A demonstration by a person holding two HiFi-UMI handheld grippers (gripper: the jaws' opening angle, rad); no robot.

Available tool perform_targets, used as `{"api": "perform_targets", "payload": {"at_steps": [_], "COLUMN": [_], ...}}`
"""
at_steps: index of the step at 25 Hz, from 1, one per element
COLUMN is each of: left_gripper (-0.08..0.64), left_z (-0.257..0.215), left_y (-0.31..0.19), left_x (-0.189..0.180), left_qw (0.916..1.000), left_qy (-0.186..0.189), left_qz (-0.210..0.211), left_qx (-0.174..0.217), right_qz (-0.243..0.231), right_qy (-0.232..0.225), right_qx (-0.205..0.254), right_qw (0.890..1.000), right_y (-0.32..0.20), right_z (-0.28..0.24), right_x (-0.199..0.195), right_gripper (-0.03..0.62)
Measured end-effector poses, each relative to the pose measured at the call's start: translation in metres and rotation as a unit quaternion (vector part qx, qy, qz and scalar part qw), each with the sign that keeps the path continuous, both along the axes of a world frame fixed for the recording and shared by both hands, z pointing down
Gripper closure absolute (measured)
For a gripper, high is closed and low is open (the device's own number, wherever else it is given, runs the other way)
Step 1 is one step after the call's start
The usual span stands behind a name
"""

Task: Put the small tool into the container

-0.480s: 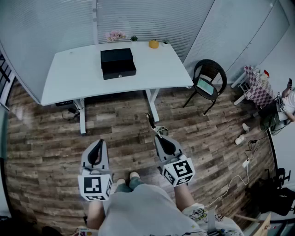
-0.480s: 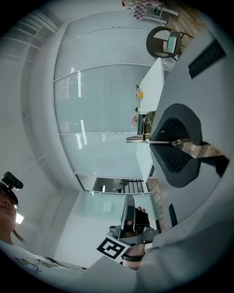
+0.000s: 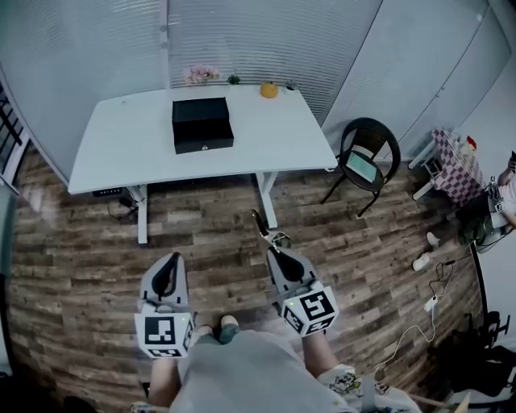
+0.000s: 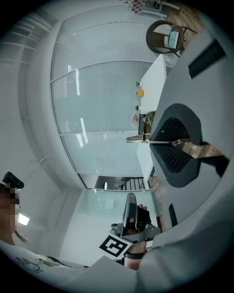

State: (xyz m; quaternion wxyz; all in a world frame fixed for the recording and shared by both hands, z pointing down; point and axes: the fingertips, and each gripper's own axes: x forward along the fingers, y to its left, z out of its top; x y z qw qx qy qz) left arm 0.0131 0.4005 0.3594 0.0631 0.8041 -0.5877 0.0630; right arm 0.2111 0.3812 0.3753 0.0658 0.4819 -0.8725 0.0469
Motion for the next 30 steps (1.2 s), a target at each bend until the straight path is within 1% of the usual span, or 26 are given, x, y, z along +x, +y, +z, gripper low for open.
{"api": "perform_targets", "payload": {"at_steps": [3, 9, 15, 21, 26, 30], "left_gripper": [0.555, 0.555, 0.555, 0.555, 0.555, 0.555], "left_z": [0.0, 0.006, 0.018, 0.023, 0.021, 0.012], "left_y": [-0.005, -0.01, -0.033, -0.097, -0.165, -0.216], "left_x": [0.007, 0.014, 0.017, -0.005, -0.032, -0.056], "left_qw": [1.0, 0.9998, 0.9999, 0.9999, 0.9999, 0.9998], "left_qy": [-0.002, -0.005, -0.004, 0.009, 0.004, -0.003], "left_qz": [-0.008, -0.017, -0.006, 0.001, 0.01, 0.021], "left_qx": [0.004, -0.009, -0.014, -0.008, -0.007, 0.003], "right_qz": [-0.008, -0.017, -0.014, -0.007, 0.004, 0.009], "right_qy": [-0.002, -0.008, -0.009, -0.001, 0.002, 0.007], "right_qx": [0.003, -0.002, -0.006, -0.009, -0.008, -0.001], "right_qw": [1.0, 1.0, 1.0, 1.0, 1.0, 1.0], "right_y": [-0.007, -0.019, -0.039, -0.094, -0.159, -0.208], "right_z": [0.0, 0.005, 0.012, 0.02, 0.017, 0.009], "right_x": [0.007, 0.012, 0.01, -0.013, -0.038, -0.064], "right_gripper": [0.592, 0.592, 0.592, 0.592, 0.592, 0.592]}}
